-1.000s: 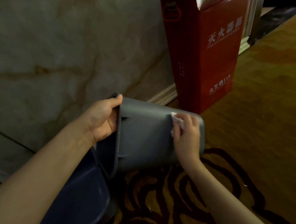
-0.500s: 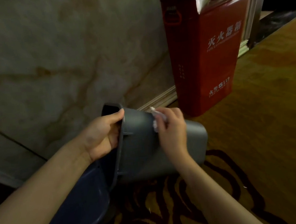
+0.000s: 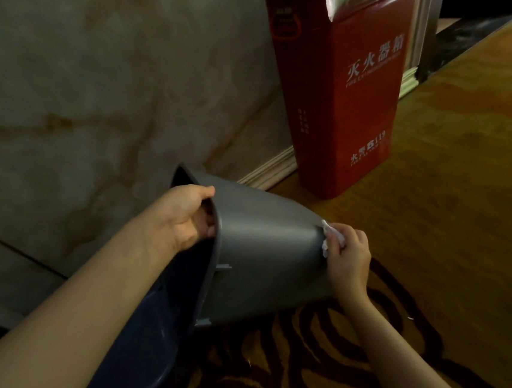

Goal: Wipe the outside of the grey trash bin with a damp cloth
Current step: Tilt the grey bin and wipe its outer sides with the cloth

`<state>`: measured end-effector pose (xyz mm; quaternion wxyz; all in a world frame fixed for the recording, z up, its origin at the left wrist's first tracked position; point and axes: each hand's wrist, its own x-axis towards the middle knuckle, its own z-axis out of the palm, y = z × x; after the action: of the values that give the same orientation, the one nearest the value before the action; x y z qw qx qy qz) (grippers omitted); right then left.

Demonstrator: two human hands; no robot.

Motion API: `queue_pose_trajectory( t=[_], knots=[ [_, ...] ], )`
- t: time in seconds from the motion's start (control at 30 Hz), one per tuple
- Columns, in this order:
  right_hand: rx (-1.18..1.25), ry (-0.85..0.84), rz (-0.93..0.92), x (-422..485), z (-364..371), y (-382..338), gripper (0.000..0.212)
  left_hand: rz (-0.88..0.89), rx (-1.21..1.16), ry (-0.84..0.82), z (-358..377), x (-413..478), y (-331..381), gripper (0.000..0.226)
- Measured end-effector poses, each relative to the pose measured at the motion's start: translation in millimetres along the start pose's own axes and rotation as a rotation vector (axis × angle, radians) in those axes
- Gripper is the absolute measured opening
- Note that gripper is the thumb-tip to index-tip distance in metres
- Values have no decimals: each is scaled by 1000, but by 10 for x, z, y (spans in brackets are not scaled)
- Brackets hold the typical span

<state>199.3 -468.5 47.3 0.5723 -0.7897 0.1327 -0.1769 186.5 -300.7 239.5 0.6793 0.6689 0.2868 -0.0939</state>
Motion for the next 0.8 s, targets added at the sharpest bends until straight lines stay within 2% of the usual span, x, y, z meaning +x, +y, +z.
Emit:
queue_pose_trajectory(
  t=[0.17, 0.23, 0.3, 0.4, 0.43, 0.5, 0.57, 0.67, 0.8],
  knots=[
    [50, 57, 350, 34, -96, 248, 19, -21, 46, -22, 19, -11, 5, 23],
    [55, 121, 350, -39, -140, 218, 21, -18, 63, -24, 39, -20, 15, 22],
    [60, 162, 123, -203, -154, 21, 17, -9, 75, -18, 59, -4, 32, 21],
    [119, 11, -311, -610, -32, -388, 14, 3, 82, 0, 78, 26, 58, 21],
    [126, -54, -399, -736, 30, -468, 15, 7, 84, 7, 73, 33, 67, 21],
    [138, -102, -445, -853, 132, -486, 17, 15, 99, 28, 48, 39, 79, 21],
    [129, -44, -350, -785, 171, -325, 17, 25, 130, 39, 3, 53, 84, 19],
    [113, 49, -85, -560, 139, -1, 14, 40, 184, 39, -63, 75, 82, 19],
    [89, 35, 252, -298, 117, 395, 8, 64, 313, 88, -74, 106, 40, 14]
  ],
)
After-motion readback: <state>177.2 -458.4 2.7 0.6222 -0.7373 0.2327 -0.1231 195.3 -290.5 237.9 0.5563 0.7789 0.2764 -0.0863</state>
